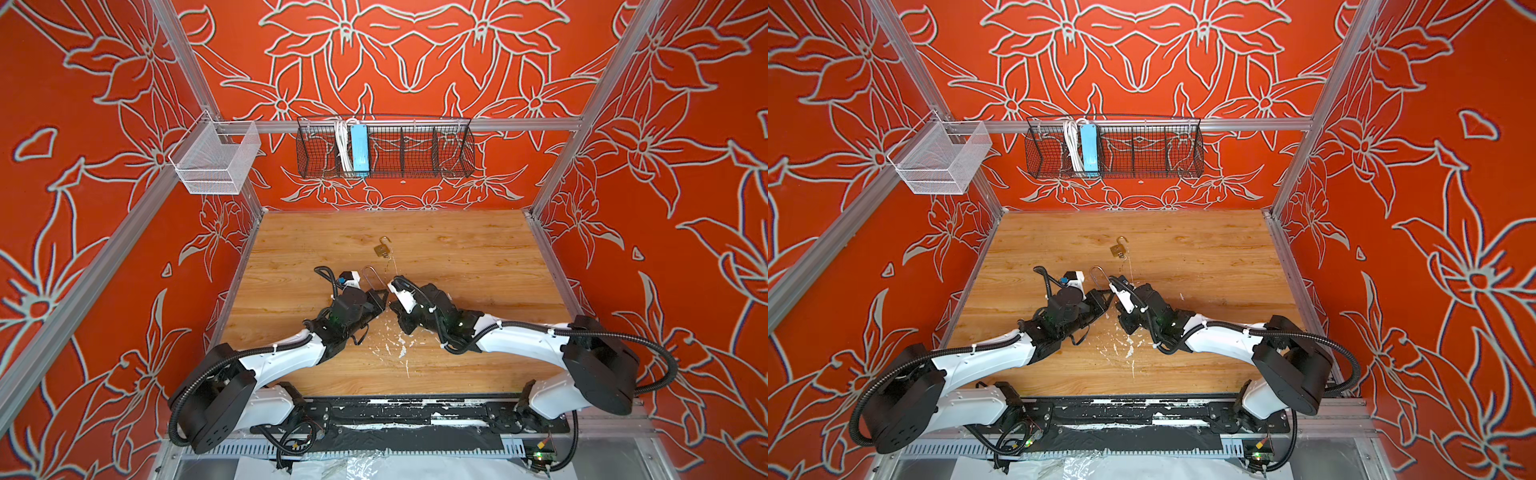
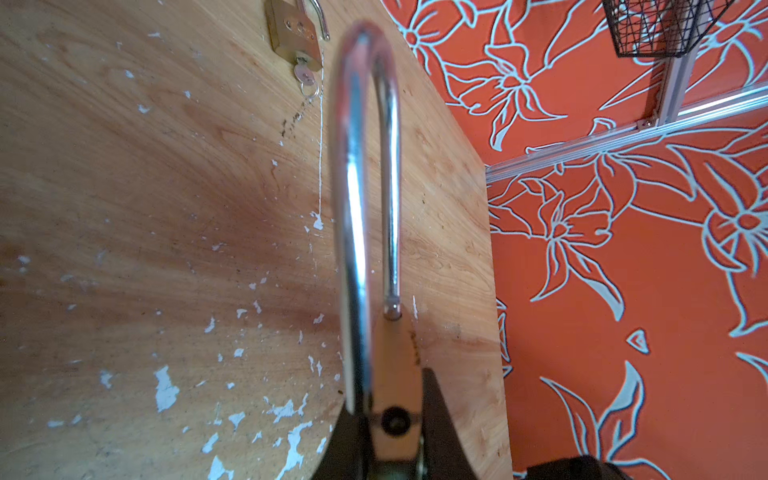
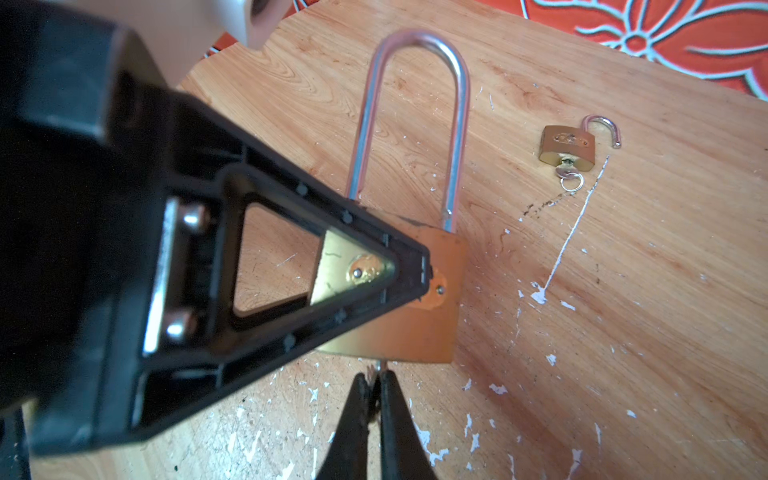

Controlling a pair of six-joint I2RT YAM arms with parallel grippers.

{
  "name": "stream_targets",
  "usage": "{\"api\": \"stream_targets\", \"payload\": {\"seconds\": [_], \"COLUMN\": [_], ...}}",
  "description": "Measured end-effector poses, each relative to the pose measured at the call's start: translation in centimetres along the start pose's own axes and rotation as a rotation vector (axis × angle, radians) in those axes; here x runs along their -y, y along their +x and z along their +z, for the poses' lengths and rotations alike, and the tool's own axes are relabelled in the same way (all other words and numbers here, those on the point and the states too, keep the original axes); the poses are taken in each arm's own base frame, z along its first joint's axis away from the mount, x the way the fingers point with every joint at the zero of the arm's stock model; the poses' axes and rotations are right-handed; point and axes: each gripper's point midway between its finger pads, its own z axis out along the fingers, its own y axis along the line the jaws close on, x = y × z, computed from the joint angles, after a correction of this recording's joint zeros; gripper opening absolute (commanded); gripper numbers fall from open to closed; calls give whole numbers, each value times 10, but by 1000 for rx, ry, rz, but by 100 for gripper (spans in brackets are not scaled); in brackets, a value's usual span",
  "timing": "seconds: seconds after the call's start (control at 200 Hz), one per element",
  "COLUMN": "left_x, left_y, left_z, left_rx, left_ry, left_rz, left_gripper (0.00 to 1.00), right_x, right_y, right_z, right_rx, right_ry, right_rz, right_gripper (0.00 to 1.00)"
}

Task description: Unlock with the key

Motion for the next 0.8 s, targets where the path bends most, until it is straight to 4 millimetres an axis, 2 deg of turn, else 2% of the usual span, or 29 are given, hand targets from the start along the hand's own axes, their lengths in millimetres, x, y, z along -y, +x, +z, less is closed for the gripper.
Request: {"api": "stream_targets", "payload": {"seconds": [0.275,0.495,0.57,0.801], "left_x": [0,0,0,3], "left_y": [0,0,0,-6], "left_z": [0,0,0,-3], "left_rx": [0,-1,0,26], "left_ry": [-1,0,1,4], "left_rz": [-2,-3,-3,62], "left_gripper": [0,0,0,0], "right_x": [0,0,0,11], "right_y": [0,-1,-1,-6], "right_z": [0,0,0,-9], "right_rx": [0,2,2,35], "right_ry": [0,1,2,62], "right_rz": [0,4,3,22], "right_gripper": [12,27,35,71]}}
